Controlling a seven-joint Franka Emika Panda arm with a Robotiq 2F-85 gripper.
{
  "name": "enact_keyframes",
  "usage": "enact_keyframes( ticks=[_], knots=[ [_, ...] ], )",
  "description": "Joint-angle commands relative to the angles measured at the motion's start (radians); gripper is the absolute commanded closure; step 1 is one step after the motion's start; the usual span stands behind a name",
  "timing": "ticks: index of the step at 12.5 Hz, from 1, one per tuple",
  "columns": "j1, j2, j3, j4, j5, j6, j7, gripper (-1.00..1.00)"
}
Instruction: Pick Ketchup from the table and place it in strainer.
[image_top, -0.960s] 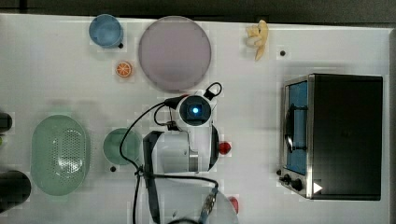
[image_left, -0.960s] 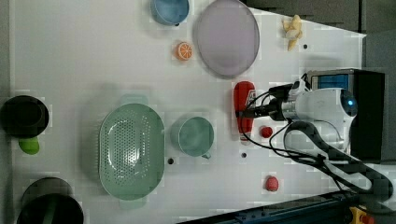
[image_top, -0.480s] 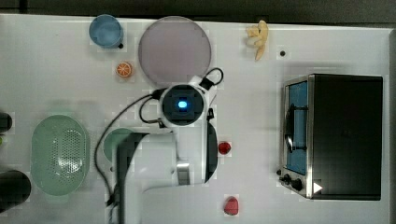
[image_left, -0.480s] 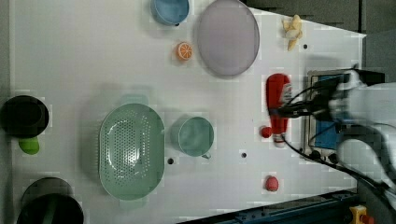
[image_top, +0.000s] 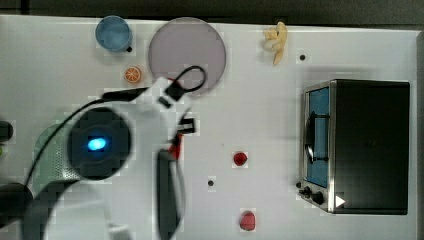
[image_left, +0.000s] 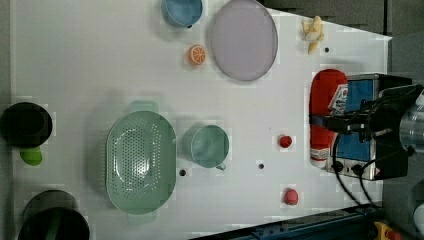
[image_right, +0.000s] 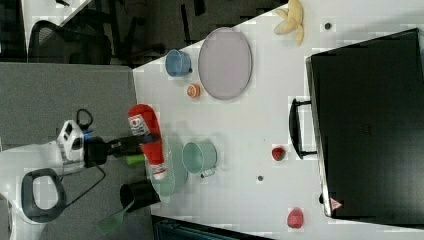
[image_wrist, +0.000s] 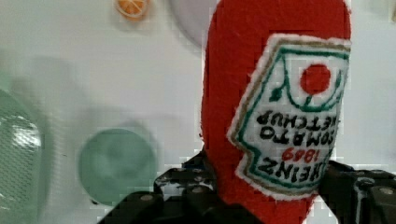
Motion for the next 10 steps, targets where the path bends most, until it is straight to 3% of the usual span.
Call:
enact_keyframes(
  ticks=[1,6,10],
  knots=[
    [0.049,0.067,0.122,-0.015,0.052,-0.029,0.293,-0.23],
    [0.058,0.185,0.319,-0.015,0.076,0.155,0.588,-0.23],
    [0.07,0.364,0.404,-0.016,0.074,0.353,0.739,-0.23]
  ],
)
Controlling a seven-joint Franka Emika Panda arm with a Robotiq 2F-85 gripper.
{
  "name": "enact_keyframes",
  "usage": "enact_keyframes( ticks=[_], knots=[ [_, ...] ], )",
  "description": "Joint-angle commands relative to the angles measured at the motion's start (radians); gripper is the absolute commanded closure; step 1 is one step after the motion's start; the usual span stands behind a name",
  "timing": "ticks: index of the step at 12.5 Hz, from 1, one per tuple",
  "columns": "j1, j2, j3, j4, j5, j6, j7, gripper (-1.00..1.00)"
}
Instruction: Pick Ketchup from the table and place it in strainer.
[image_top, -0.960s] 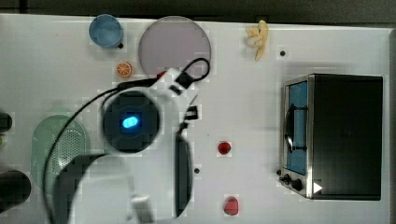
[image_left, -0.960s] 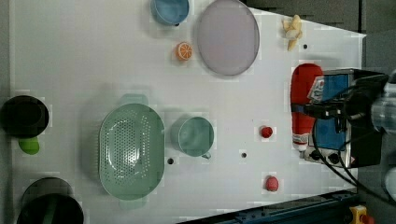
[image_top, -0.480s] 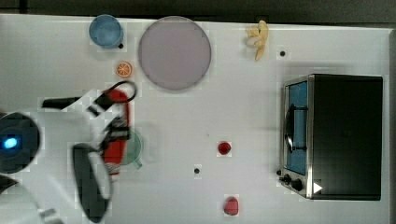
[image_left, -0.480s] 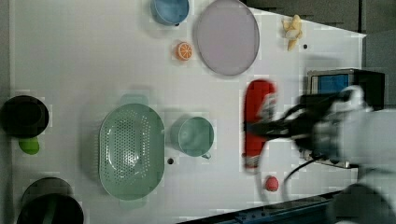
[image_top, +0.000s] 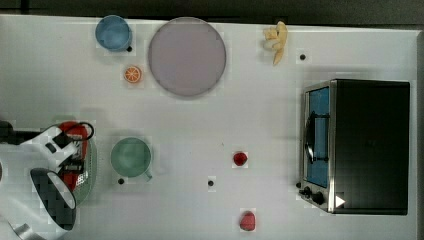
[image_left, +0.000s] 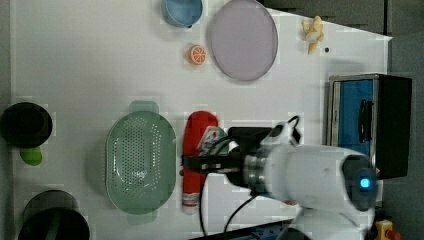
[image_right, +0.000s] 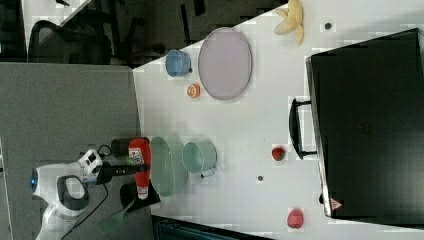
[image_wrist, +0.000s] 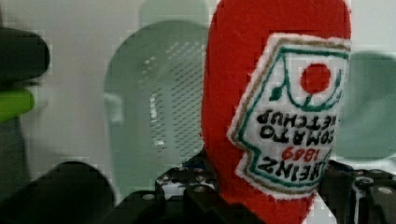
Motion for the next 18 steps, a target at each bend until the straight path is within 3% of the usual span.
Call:
enact_keyframes(
  ticks=[1,2,5,8,11,15,18],
  knots=[
    [0.002,0.101,0.02,0.013,0.002,0.125,0.154,-0.23],
    [0.009,0.148,0.02,0.013,0.0,0.174,0.154,-0.31],
    [0.018,0.267,0.016,0.013,-0.062,0.283,0.155,-0.96],
    [0.013,0.283,0.011,0.013,-0.085,0.287,0.175,-1.0],
    [-0.035,0.18,0.009,0.015,-0.083,0.151,0.299,-1.0],
    [-0.17,-0.043,-0.007,0.045,-0.082,-0.078,0.294,-1.0],
    [-0.259,-0.207,-0.085,0.069,-0.068,-0.228,0.294,-1.0]
  ],
)
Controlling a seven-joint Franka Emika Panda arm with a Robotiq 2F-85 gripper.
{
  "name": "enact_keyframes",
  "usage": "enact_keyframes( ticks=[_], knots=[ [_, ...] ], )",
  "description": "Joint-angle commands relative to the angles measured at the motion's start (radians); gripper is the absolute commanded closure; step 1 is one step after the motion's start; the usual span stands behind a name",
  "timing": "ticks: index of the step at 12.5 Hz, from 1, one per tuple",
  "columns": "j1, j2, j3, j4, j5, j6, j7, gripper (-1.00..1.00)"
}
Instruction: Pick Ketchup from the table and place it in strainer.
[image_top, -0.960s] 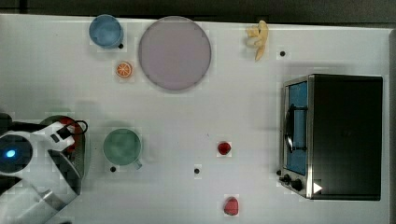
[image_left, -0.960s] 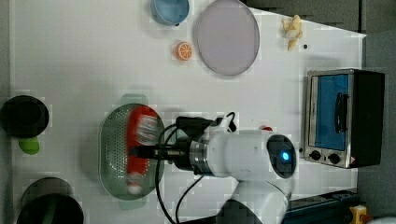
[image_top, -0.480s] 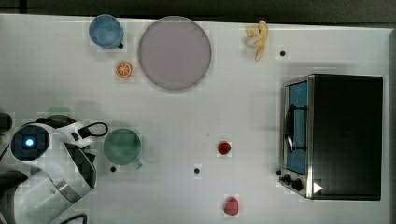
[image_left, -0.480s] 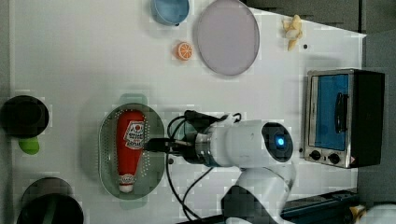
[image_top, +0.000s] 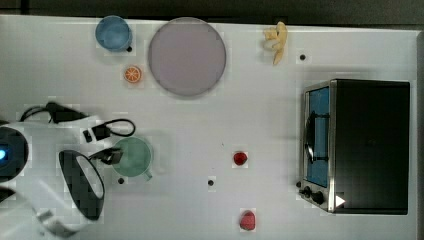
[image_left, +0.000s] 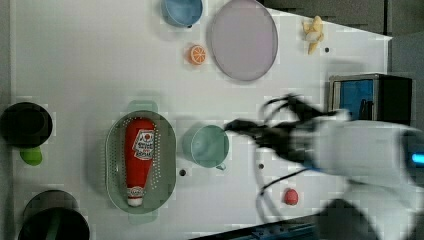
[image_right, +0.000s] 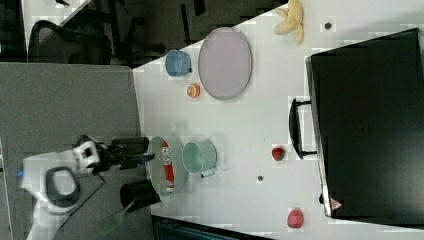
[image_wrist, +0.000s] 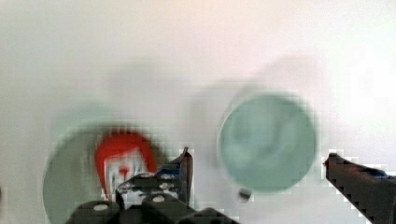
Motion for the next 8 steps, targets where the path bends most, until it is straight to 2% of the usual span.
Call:
enact_keyframes(
  ticks=[1,6,8],
  knots=[
    [-0.105,-0.118,-0.119,0.059,0.015,-0.142,0.066,-1.0],
    [-0.123,-0.204,-0.381,0.154,0.071,-0.319,0.058,-1.0],
    [-0.123,-0.2,-0.437,0.218,0.071,-0.389,0.051,-1.0]
  ],
)
